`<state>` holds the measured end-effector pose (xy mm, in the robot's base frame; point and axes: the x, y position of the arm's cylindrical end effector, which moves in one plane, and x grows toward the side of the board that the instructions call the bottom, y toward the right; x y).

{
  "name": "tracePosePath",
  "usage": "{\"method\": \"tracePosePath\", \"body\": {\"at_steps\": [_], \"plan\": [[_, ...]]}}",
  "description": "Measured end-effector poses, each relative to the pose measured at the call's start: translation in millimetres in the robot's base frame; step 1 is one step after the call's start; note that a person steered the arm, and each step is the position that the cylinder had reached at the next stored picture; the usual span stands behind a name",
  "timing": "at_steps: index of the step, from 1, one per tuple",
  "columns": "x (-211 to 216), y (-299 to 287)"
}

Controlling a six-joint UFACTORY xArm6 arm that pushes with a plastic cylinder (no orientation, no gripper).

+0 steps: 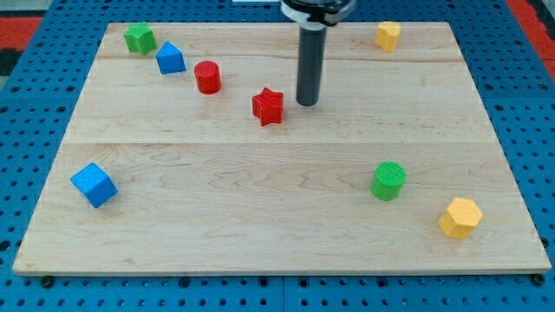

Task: Push blue cube closer to red star

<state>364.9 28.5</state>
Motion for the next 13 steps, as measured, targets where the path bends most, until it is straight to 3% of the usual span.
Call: {"method": "tracePosePath", "body": {"at_steps": [1,3,4,5,6,7,8,9,10,11,12,13], "plan": [[0.0,-33.4],[-0.2,-40.2],[46.2,-42.3],[104.9,-7.5],[118.1,-13.3],[182.5,-60.5],[213.3,-140.7],[210.2,-255.0],[168.5,-258.0],[154.7,-210.0],[134.3,-203.1],[129.9,-233.3]]}}
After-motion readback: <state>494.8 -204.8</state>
